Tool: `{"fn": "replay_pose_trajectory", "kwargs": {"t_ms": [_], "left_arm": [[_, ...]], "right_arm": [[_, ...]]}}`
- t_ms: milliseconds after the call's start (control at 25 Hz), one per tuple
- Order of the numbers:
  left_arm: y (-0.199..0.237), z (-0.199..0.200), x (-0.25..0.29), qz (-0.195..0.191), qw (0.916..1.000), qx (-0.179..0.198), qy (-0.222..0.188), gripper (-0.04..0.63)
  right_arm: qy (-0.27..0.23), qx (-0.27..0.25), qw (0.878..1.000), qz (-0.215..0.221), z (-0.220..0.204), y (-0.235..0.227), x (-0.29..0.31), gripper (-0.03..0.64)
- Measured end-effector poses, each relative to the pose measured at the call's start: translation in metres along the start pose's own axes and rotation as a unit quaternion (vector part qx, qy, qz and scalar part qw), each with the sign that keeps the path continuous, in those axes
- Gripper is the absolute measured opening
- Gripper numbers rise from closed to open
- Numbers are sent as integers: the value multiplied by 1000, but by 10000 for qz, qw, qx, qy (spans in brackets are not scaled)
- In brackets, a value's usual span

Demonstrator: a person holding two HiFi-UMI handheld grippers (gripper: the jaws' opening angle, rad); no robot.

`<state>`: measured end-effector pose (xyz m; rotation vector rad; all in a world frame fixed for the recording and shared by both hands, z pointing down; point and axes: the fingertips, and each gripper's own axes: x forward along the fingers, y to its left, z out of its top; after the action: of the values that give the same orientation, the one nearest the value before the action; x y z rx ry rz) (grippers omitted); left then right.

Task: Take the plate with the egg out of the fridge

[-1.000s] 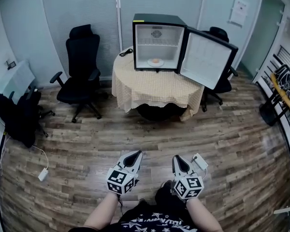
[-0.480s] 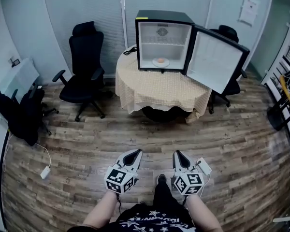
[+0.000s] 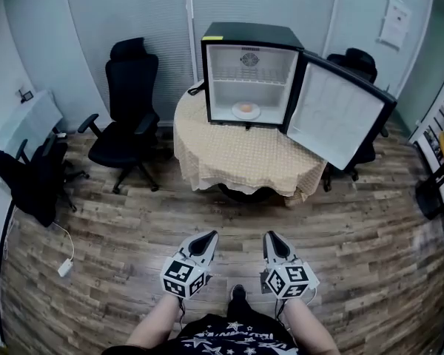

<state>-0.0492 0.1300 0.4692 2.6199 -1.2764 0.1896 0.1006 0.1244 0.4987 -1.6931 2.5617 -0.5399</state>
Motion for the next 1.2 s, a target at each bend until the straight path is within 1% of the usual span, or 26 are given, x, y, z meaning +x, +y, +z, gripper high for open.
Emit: {"fn": "replay_pose_trajectory", "kwargs": {"t_ms": [240, 320, 400, 480, 600, 720, 1000, 1200], "left_arm": [[4, 12, 46, 198, 9998, 34, 14, 8], [9, 14, 59, 344, 9993, 106, 69, 8], [14, 16, 69, 499, 9987, 101, 78, 8], [17, 21, 75, 565, 9984, 34, 18, 8], [22, 26, 79, 619, 9980, 115, -10, 8], [33, 28, 80, 687, 9976, 95, -1, 8], [66, 30, 116, 484, 9988, 81, 6, 8], [95, 43, 153, 184, 9997, 176, 31, 8]], "right_arm": [[75, -203, 9995, 224, 17, -33, 31, 37], [90, -160, 9993, 318, 21, -41, 42, 37], [114, -138, 9989, 423, 24, -48, 54, 37], [154, -134, 9986, 489, 27, -54, 64, 37], [201, -31, 9983, 550, 29, -58, 76, 37], [283, -11, 9978, 595, 24, -57, 86, 37], [492, -107, 9980, 383, 12, -72, 116, 37], [500, -271, 9983, 94, 27, -89, 153, 37]]}}
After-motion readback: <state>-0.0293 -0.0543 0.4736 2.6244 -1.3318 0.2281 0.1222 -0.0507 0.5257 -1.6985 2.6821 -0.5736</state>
